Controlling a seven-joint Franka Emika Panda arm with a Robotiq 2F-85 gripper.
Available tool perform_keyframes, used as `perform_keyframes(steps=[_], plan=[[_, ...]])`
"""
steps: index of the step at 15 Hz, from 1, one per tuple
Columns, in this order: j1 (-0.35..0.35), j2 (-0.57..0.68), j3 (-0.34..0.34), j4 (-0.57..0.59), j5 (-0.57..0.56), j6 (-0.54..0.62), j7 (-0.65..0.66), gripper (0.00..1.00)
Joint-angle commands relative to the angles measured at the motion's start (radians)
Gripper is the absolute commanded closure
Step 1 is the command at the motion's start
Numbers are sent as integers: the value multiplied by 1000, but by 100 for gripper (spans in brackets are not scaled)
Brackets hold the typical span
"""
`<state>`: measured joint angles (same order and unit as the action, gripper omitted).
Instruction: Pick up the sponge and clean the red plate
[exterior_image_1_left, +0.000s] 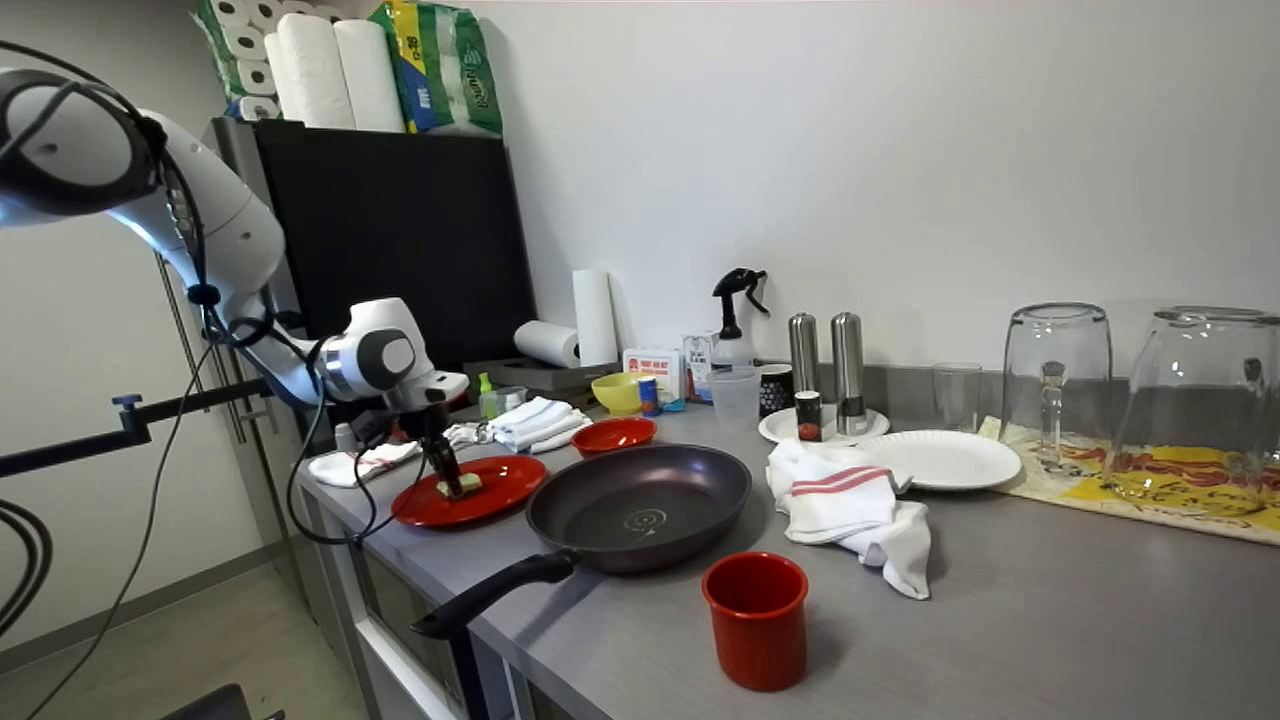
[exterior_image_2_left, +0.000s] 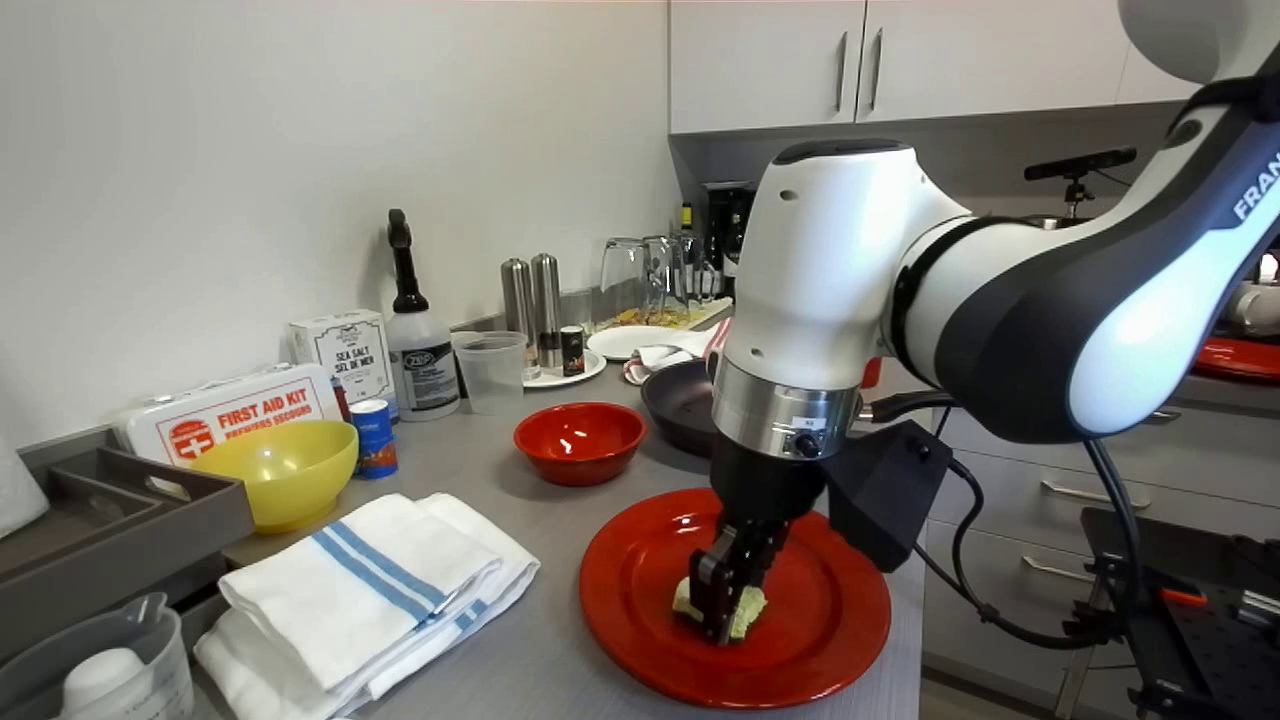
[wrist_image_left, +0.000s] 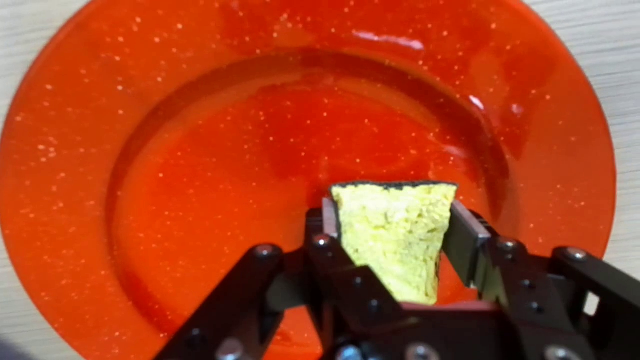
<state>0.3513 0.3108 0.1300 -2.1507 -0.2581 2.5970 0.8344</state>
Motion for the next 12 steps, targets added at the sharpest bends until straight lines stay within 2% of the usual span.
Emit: perform_keyframes(steps=[1, 12], plan=[[0, -29, -9, -31, 20, -4, -28, 73], [-17, -57, -47, -69, -2, -18, -10, 73]])
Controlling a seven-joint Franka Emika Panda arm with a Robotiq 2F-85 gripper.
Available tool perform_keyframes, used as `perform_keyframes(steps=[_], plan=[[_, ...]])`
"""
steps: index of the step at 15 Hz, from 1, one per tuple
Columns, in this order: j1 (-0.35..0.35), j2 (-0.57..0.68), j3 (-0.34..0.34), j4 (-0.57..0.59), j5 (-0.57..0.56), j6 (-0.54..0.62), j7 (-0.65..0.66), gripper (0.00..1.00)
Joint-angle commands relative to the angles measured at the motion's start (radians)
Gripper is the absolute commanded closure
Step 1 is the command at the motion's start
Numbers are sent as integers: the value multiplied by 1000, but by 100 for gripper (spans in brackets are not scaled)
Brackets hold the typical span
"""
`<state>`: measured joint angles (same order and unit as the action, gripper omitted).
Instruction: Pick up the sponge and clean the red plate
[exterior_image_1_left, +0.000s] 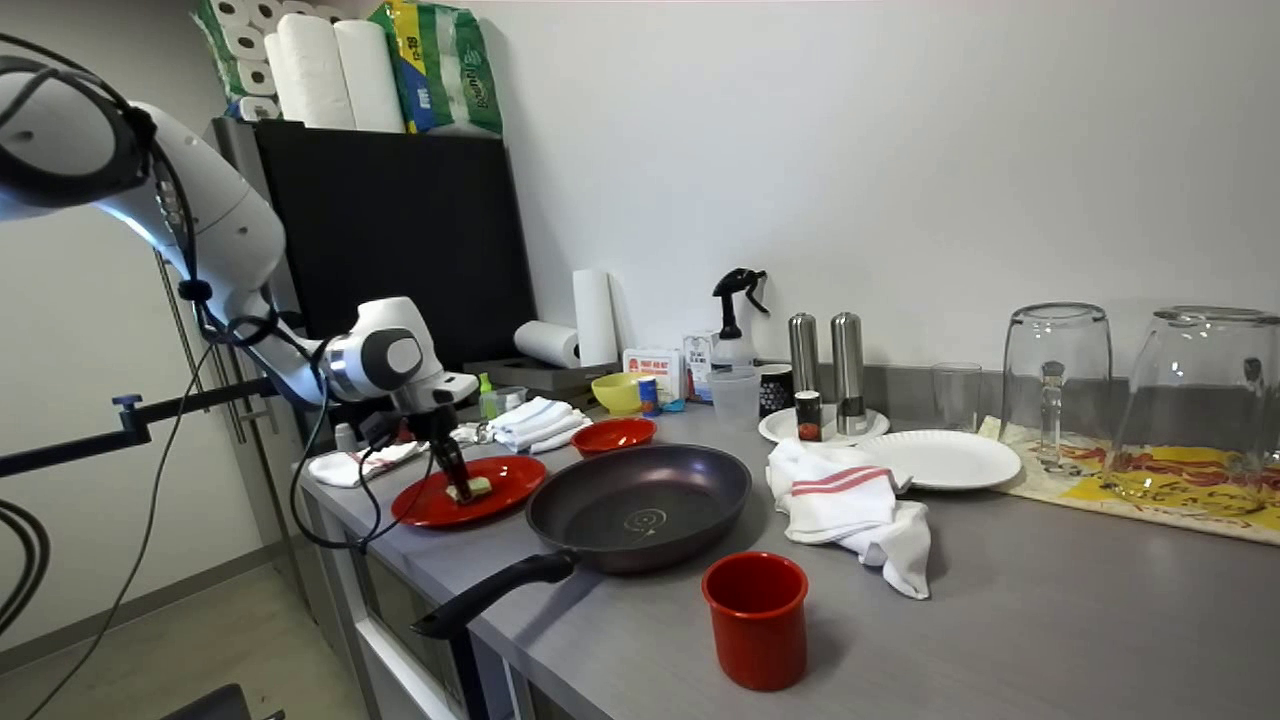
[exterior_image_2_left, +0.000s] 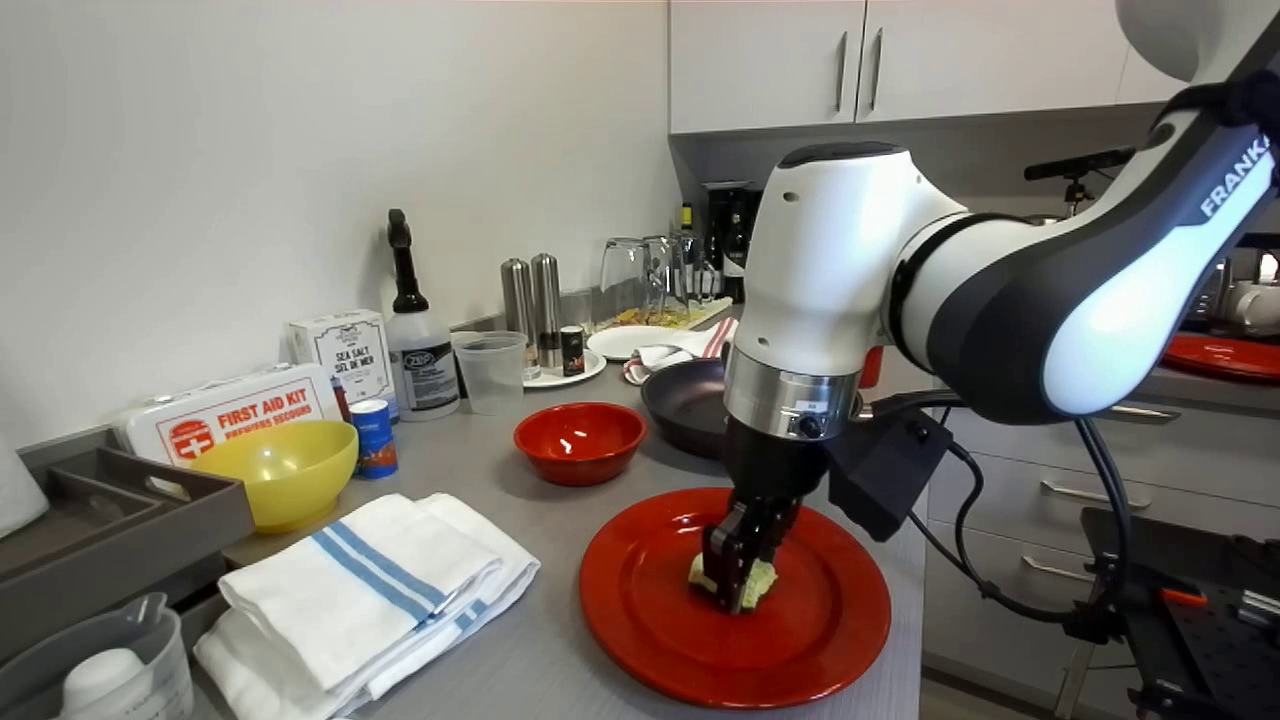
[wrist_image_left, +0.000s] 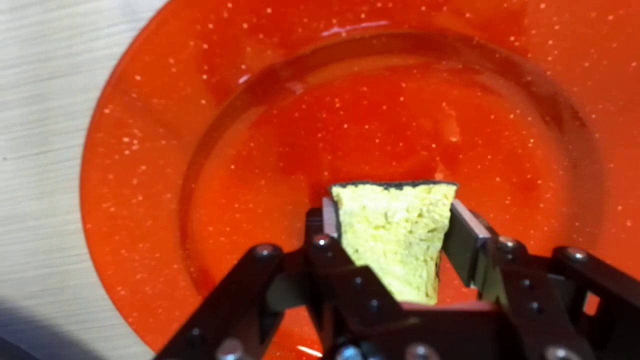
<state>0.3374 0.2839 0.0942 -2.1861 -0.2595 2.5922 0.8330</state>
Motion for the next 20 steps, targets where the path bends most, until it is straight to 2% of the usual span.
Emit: perform_keyframes(steps=[1, 11, 20], plan=[[-5, -34, -16, -39, -4, -14, -6, 73], [-29, -51, -41, -65, -18, -25, 2, 73], [-37, -41, -33, -63, 6, -16, -7, 73]])
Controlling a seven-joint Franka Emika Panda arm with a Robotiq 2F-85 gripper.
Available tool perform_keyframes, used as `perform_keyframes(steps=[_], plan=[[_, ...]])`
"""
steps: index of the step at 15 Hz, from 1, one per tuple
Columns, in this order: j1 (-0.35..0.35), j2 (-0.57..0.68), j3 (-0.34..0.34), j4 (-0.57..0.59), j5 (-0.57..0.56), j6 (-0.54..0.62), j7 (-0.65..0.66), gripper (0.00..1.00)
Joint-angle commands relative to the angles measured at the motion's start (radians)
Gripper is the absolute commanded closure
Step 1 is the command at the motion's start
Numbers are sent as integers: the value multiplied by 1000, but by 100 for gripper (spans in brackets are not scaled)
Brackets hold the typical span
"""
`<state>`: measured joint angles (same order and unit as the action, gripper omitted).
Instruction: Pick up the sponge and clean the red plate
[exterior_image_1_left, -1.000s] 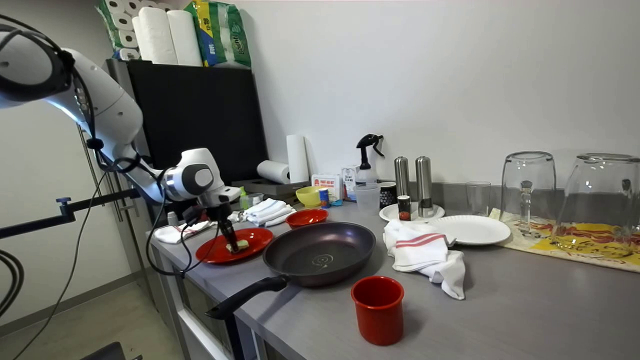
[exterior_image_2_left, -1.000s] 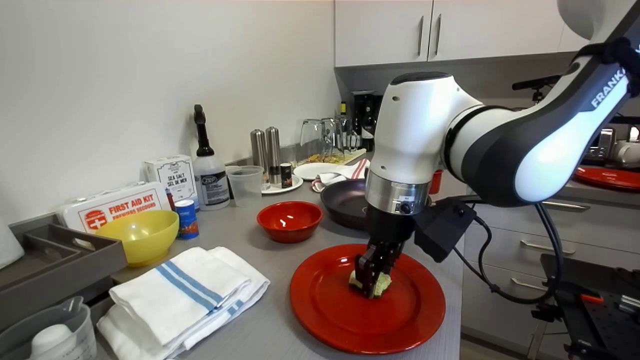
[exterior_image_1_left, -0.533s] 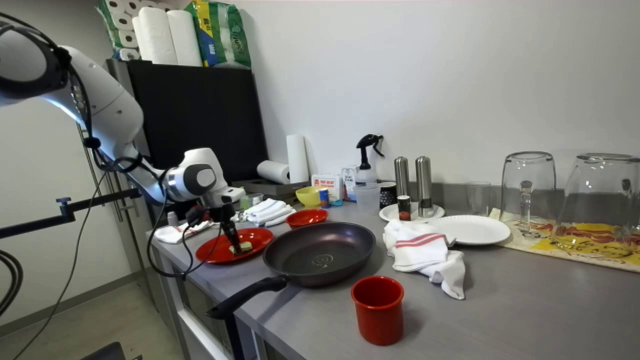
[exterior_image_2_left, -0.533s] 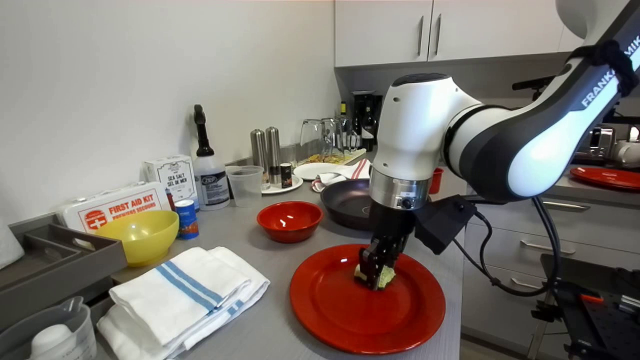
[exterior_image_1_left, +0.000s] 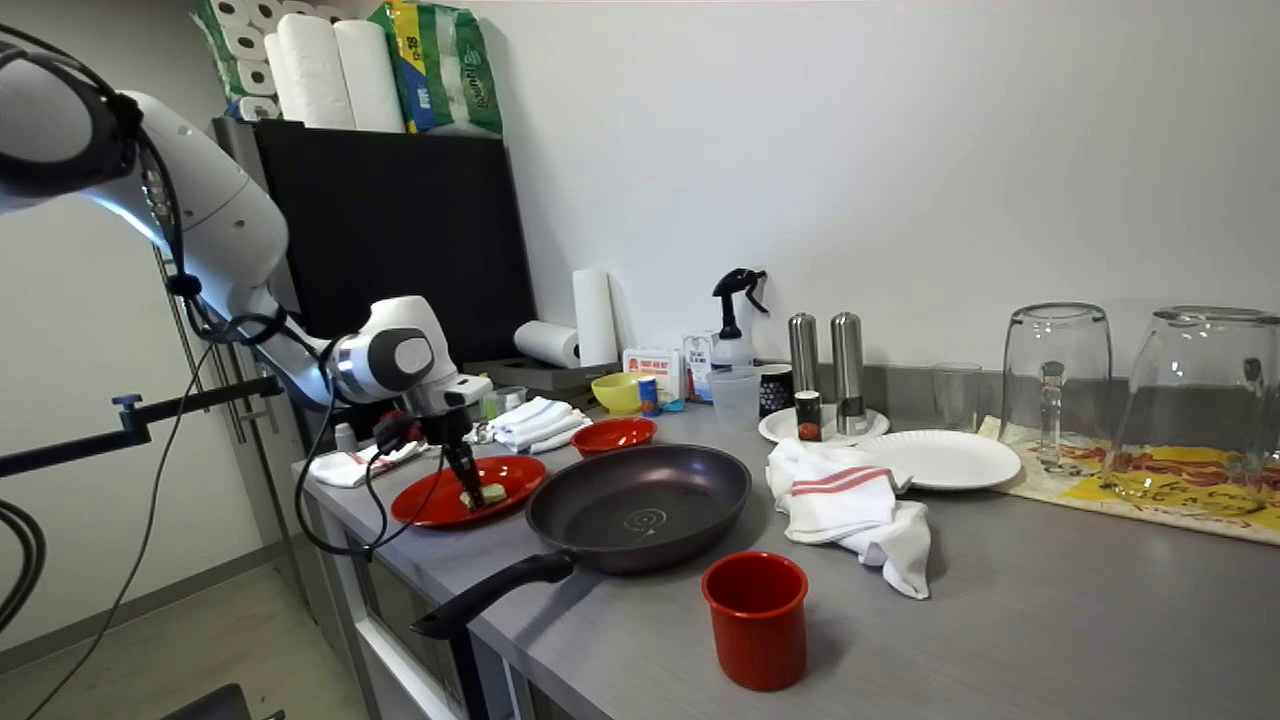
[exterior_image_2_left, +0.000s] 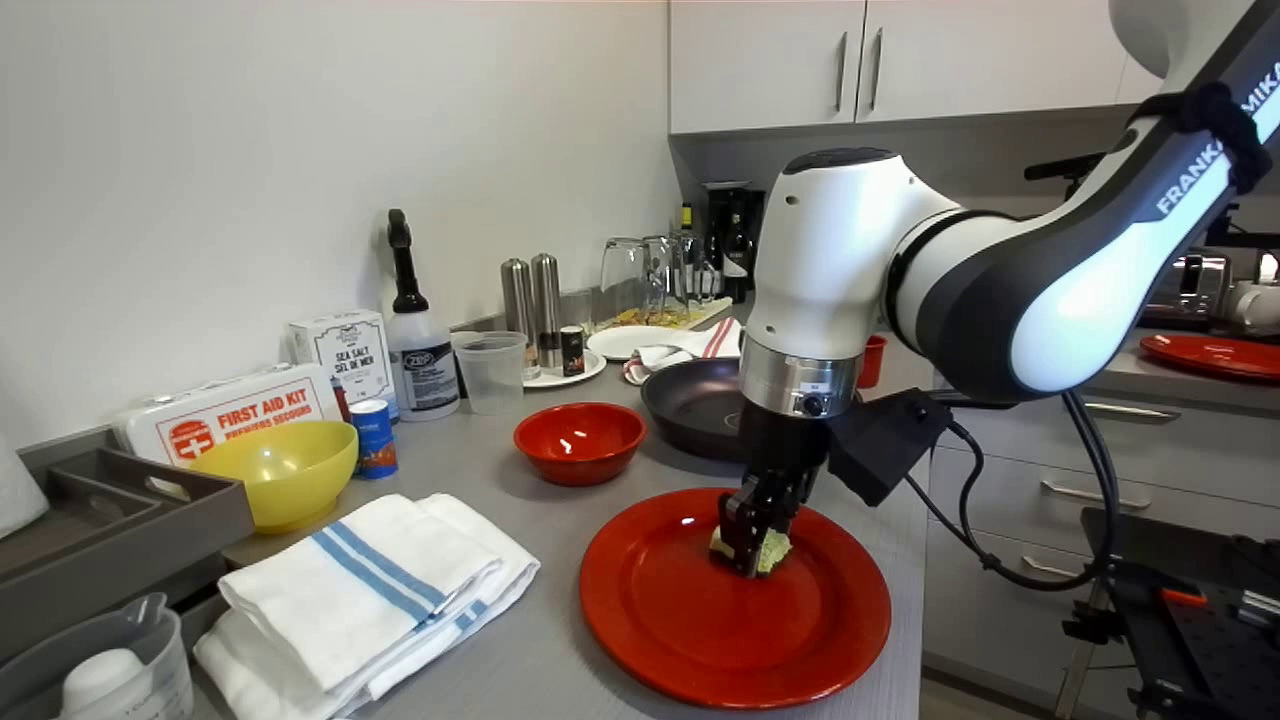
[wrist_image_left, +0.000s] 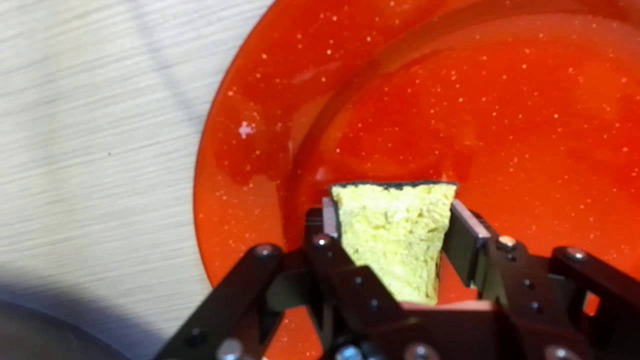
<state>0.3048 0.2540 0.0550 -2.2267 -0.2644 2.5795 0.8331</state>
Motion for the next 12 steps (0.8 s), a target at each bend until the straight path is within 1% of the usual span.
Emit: perform_keyframes(steps=[1, 12], plan=[[-3, -10, 9, -19, 14, -4, -9, 73], [35, -7, 73, 35, 18, -4, -22, 73]])
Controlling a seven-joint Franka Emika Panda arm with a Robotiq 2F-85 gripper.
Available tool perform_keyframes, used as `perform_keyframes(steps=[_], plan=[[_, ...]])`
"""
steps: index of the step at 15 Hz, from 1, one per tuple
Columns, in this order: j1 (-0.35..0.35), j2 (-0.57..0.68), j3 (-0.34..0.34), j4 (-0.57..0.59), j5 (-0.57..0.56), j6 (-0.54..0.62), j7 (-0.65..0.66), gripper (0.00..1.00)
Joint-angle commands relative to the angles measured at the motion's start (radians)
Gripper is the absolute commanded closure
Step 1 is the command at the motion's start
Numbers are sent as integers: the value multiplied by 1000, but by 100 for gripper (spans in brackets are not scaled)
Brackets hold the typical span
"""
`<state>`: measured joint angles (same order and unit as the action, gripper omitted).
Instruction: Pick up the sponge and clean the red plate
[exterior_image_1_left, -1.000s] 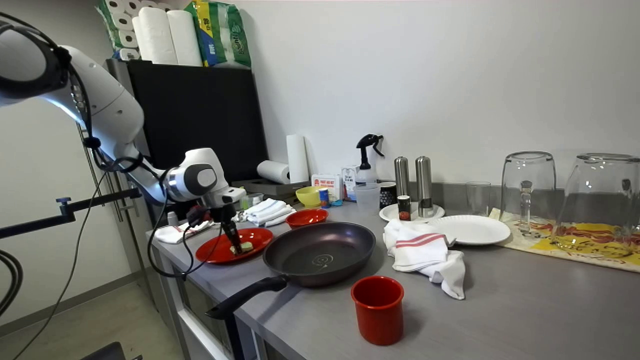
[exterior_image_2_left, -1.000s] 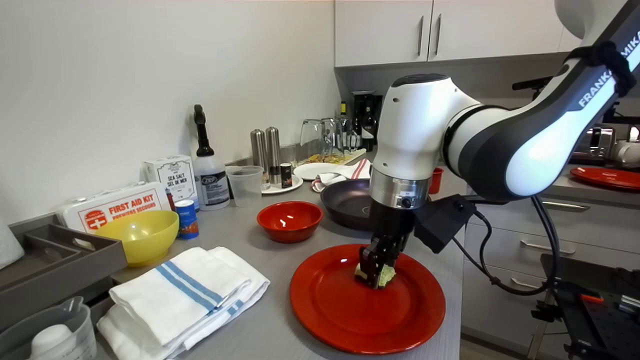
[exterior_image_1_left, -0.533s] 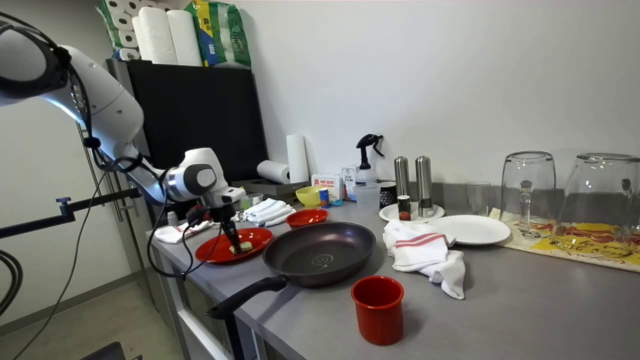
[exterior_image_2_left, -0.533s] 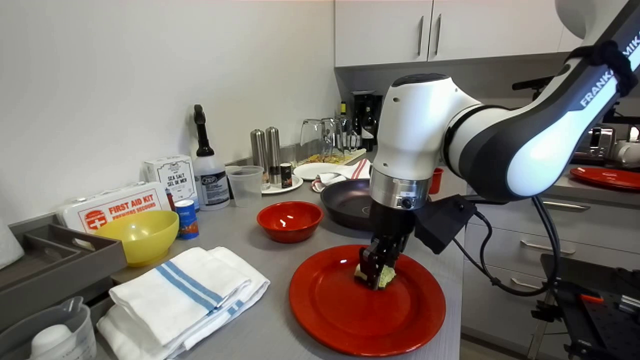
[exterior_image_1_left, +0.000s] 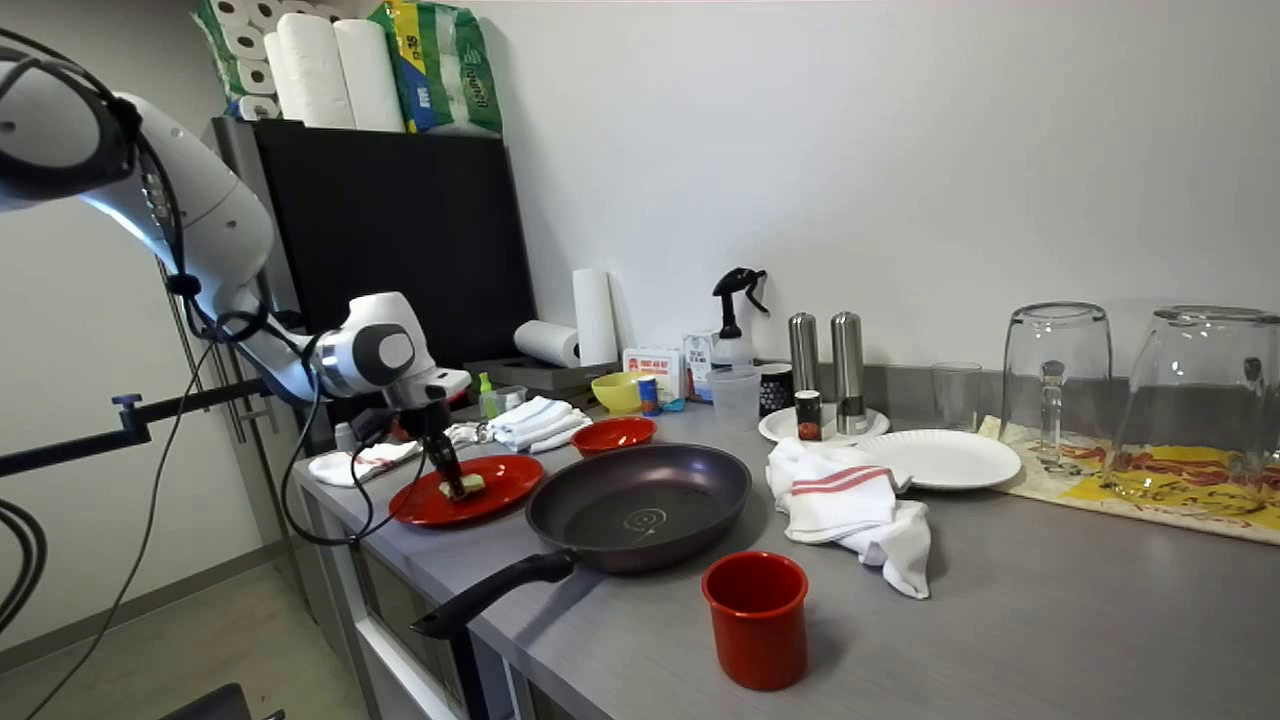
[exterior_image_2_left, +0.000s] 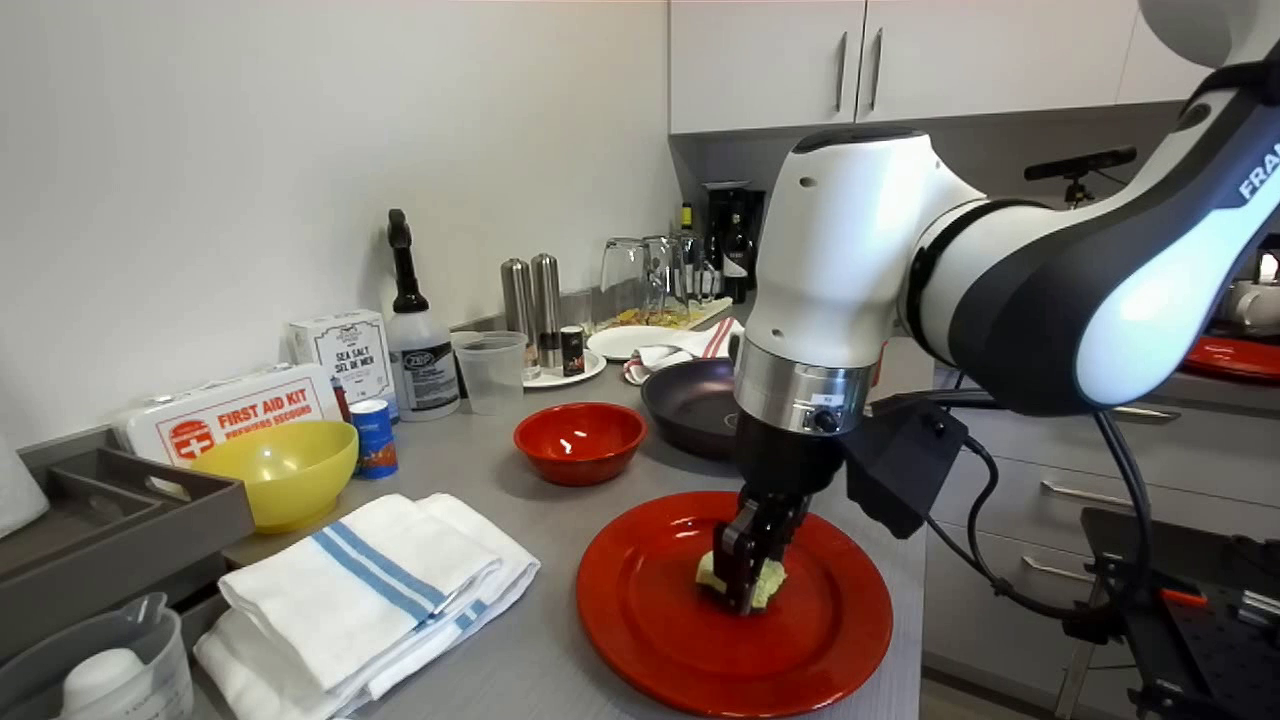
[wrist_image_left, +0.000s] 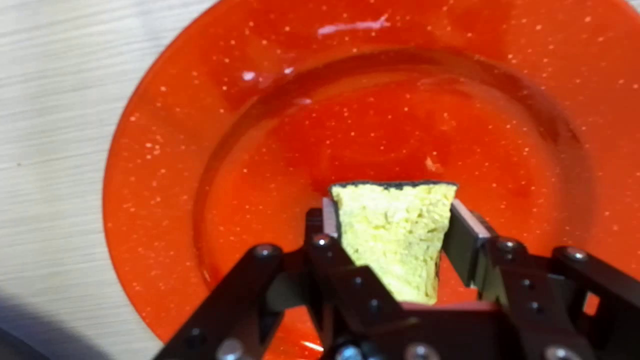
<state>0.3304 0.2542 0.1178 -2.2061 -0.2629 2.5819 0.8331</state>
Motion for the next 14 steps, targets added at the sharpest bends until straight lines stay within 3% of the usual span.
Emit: perform_keyframes(steps=[1, 14], plan=[[11, -7, 13, 18, 17, -6, -23, 73], [7, -71, 35, -60, 51, -60, -21, 73]])
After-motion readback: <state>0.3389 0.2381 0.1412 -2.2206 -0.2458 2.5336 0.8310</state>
